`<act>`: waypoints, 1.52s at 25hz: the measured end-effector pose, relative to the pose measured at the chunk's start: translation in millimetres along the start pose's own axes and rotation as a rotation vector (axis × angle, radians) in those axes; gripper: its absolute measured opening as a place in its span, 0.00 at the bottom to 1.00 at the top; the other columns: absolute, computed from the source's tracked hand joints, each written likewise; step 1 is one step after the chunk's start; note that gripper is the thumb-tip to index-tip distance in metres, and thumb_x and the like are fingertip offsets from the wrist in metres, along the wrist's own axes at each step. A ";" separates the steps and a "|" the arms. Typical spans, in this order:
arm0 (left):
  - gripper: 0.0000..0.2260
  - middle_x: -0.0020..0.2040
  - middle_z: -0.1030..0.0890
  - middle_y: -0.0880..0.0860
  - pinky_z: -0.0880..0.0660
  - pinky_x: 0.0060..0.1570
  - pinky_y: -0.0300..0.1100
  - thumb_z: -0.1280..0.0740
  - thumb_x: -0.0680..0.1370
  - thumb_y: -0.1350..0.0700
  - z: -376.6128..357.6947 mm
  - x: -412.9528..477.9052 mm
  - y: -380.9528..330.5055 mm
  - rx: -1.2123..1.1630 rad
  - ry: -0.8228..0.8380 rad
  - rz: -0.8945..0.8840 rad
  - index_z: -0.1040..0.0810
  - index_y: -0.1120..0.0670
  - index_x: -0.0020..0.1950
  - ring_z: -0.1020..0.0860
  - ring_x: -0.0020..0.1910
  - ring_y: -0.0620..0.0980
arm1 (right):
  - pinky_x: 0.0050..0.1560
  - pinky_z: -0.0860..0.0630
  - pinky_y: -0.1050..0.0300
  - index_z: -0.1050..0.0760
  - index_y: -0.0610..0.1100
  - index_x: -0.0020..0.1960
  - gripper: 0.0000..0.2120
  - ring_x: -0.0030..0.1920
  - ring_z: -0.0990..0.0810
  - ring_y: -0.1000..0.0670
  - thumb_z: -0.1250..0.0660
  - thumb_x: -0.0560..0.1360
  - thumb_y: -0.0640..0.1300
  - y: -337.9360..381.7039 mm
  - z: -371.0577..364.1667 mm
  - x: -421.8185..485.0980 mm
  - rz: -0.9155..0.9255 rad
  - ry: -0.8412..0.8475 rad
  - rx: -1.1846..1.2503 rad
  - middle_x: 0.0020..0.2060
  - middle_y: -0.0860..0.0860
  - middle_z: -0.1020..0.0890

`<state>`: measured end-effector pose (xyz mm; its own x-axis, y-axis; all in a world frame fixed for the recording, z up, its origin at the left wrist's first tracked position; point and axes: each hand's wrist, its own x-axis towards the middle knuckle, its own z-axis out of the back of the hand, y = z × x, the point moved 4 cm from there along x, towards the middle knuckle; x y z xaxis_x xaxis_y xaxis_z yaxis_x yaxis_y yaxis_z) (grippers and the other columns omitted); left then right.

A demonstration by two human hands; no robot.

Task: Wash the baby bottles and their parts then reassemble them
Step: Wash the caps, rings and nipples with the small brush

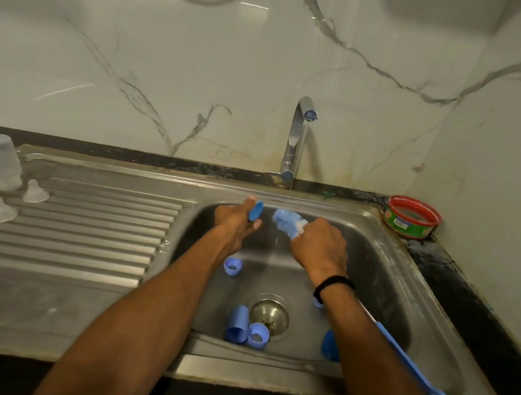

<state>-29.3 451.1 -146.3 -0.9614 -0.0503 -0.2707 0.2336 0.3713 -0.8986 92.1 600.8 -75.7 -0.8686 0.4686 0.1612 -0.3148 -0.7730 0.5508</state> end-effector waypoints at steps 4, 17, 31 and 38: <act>0.14 0.39 0.18 0.55 0.24 0.35 0.38 0.28 0.78 0.46 -1.7 -26.4 -0.7 0.305 0.031 -0.120 0.17 0.57 0.46 0.23 0.35 0.48 | 0.45 0.23 0.52 0.23 0.40 0.58 0.17 0.51 0.19 0.41 0.29 0.74 0.49 -1.6 -8.5 -10.9 0.005 0.014 0.011 0.51 0.42 0.18; 0.22 0.65 0.20 0.56 0.27 0.62 0.41 0.27 0.77 0.53 60.3 -92.0 -52.4 0.804 -0.031 -0.578 0.24 0.57 0.70 0.21 0.63 0.52 | 0.41 0.27 0.55 0.18 0.41 0.53 0.14 0.47 0.18 0.38 0.32 0.74 0.49 22.5 -18.2 -10.5 0.171 0.124 0.023 0.47 0.40 0.16; 0.22 0.63 0.18 0.54 0.26 0.63 0.42 0.25 0.76 0.50 110.8 -96.7 -65.9 0.994 0.194 -0.443 0.21 0.56 0.68 0.21 0.61 0.49 | 0.39 0.28 0.54 0.18 0.39 0.53 0.13 0.47 0.19 0.36 0.30 0.73 0.46 56.9 -39.6 -21.6 0.122 0.064 0.096 0.47 0.38 0.17; 0.29 0.67 0.21 0.56 0.26 0.68 0.47 0.23 0.74 0.54 90.8 -97.4 -55.5 1.072 0.194 -0.498 0.27 0.58 0.73 0.21 0.65 0.52 | 0.40 0.27 0.54 0.19 0.40 0.55 0.12 0.47 0.18 0.37 0.29 0.74 0.45 54.6 -34.5 -28.3 0.103 0.072 0.116 0.47 0.40 0.17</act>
<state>64.6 351.2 -101.4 -0.9652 0.2053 0.1621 -0.2561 -0.6155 -0.7454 86.3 530.5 -78.4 -0.9205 0.3545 0.1642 -0.1807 -0.7589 0.6256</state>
